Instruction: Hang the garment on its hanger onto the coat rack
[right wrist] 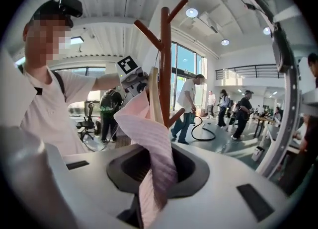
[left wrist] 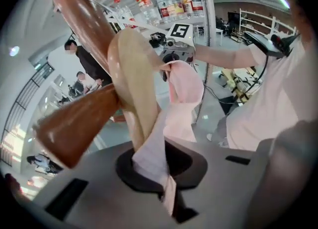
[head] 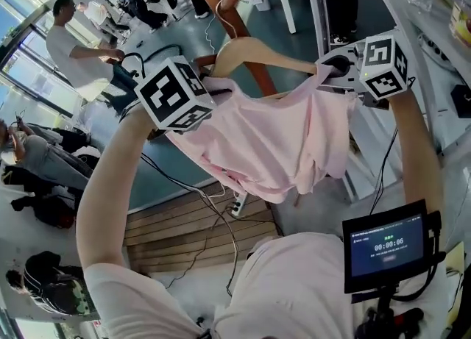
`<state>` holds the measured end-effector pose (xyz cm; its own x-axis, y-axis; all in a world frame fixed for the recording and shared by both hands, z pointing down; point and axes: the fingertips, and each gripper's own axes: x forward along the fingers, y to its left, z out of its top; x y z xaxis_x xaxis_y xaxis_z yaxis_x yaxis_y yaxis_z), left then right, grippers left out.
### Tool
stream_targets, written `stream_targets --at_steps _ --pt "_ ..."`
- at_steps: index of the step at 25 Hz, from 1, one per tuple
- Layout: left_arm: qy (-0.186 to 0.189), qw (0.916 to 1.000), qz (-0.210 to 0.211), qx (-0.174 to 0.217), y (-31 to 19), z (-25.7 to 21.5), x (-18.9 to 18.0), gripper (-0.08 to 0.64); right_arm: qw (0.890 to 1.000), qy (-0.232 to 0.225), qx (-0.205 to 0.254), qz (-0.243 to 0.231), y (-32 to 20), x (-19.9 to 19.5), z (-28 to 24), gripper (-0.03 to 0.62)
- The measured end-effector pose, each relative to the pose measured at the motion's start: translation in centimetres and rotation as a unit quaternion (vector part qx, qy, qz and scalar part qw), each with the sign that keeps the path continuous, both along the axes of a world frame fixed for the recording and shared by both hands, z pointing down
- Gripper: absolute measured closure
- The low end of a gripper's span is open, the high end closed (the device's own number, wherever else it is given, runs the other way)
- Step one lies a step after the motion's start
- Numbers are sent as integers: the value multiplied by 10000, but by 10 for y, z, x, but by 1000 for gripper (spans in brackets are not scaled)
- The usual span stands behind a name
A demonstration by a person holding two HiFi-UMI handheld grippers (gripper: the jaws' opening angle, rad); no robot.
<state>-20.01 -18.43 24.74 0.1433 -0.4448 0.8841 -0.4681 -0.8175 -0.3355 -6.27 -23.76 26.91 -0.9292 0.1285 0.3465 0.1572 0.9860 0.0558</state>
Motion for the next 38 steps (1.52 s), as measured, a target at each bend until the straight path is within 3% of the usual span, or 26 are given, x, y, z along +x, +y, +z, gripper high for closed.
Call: stream_targets --at_steps 4,9,13,16,18,23,28,30,32,38 --pt "536 9968 104 589 -7 9 2 551 9976 53 462 511 -17 13 -5 491" --pt "1162 9903 300 706 -4 21 3 549 9916 223 939 862 -28 30 -6 416" --pt "1395 9857 447 836 -4 24 2 531 9777 703 1542 1244 -40 47 -2 390" --pt "1571 9817 527 943 -2 23 0 515 9766 561 1459 1475 -49 55 -3 370" --pt "1597 9805 565 1002 0 22 -1 497 9770 444 1409 1538 -50 58 -6 370" --pt "1495 9817 494 1070 -1 14 -12 497 9691 714 1769 1565 -48 55 1 370" --pt "1169 9876 339 989 -4 6 -25 492 9688 386 1803 1658 -46 28 -4 370" --pt "1137 9871 356 1069 -7 -2 -21 452 9629 484 2070 1659 -45 15 -3 370" --pt "1176 9849 384 1210 -11 -12 -12 354 9558 569 2367 1650 -45 5 -5 370" --pt "1249 9822 340 1359 4 -10 -3 314 9497 828 2441 1777 -57 4 1 370"
